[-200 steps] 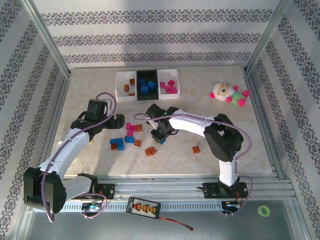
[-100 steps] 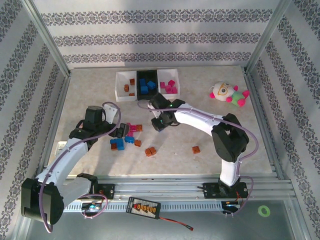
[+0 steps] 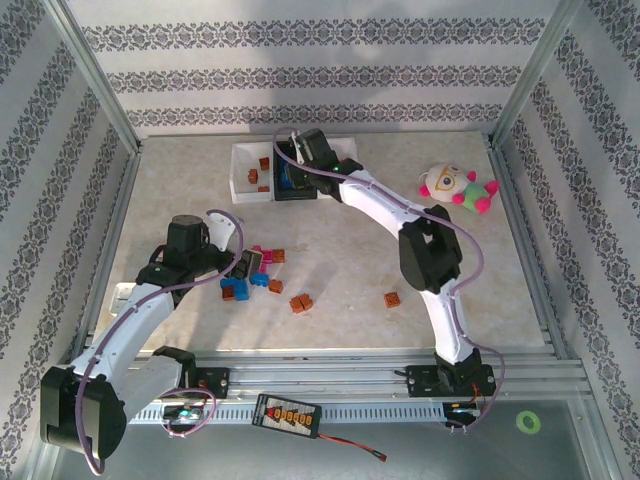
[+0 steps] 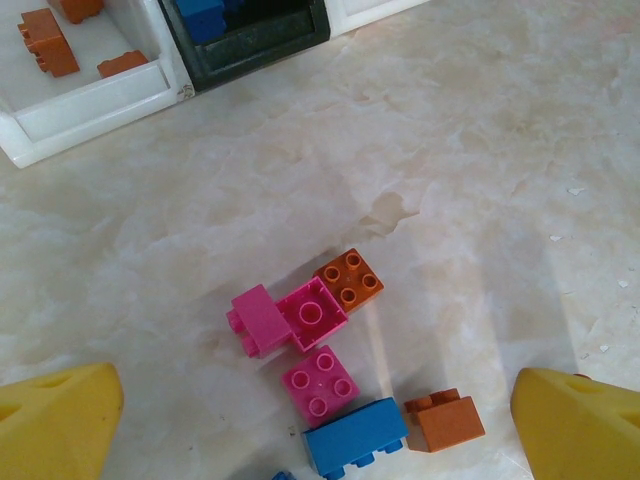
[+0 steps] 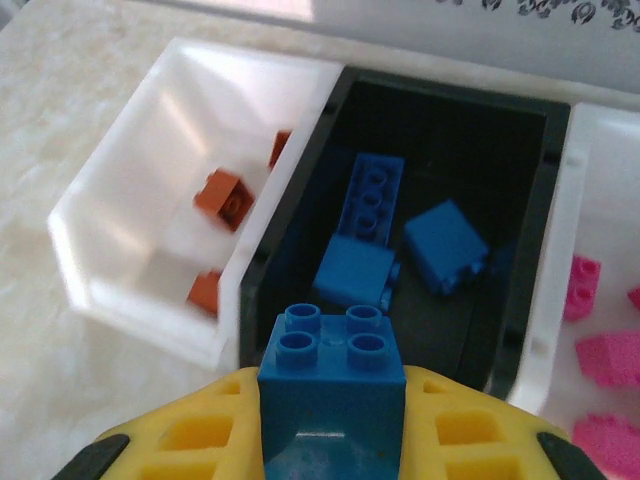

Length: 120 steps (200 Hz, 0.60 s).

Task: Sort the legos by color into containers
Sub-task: Place the lego in the container.

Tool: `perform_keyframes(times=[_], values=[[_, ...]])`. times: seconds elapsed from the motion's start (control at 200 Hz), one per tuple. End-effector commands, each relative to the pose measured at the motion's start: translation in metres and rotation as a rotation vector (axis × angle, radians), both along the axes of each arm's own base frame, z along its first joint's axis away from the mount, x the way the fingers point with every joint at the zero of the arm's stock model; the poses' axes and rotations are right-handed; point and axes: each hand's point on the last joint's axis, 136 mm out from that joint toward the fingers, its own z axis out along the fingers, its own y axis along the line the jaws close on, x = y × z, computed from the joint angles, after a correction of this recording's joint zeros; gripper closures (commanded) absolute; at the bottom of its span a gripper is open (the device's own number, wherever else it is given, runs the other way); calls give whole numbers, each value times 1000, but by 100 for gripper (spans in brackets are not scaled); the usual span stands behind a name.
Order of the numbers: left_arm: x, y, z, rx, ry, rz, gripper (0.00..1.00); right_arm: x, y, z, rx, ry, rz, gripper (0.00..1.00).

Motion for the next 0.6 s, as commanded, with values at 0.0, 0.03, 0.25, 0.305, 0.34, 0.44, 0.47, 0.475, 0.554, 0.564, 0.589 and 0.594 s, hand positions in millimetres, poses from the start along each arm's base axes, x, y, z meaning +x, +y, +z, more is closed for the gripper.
perform_keyframes(times=[0.0, 0.03, 0.25, 0.305, 0.34, 0.44, 0.47, 0.475, 0.554, 0.564, 0.589, 0.594], values=[[1, -5, 6, -2, -49, -33, 1, 30, 0, 1, 34, -38, -55, 79], [1, -5, 7, -3, -50, -33, 1, 35, 0, 1, 37, -45, -61, 79], [7, -4, 11, -29, -35, 14, 1, 53, 7, -7, 42, -34, -43, 66], [11, 0, 12, -48, -8, 66, 1, 52, 9, -2, 52, -38, -21, 55], [13, 3, 13, -58, 14, 106, 1, 51, 8, 4, 53, -45, -17, 47], [17, 22, 9, -77, 105, 292, 0, 45, 4, 26, 59, -79, -3, 34], [17, 27, 8, -79, 135, 341, 0, 41, 3, 32, 66, -89, 3, 31], [17, 27, 7, -79, 142, 347, 0, 41, 3, 33, 66, -89, 3, 31], [15, 33, 2, -84, 221, 432, 1, 27, 0, 48, 94, -103, 29, 27], [15, 34, 2, -85, 229, 443, 1, 24, 0, 50, 98, -105, 33, 26], [14, 36, -1, -86, 254, 478, 1, 19, -1, 53, 108, -106, 43, 26], [14, 37, -1, -85, 258, 485, 1, 17, -1, 53, 110, -105, 44, 25]])
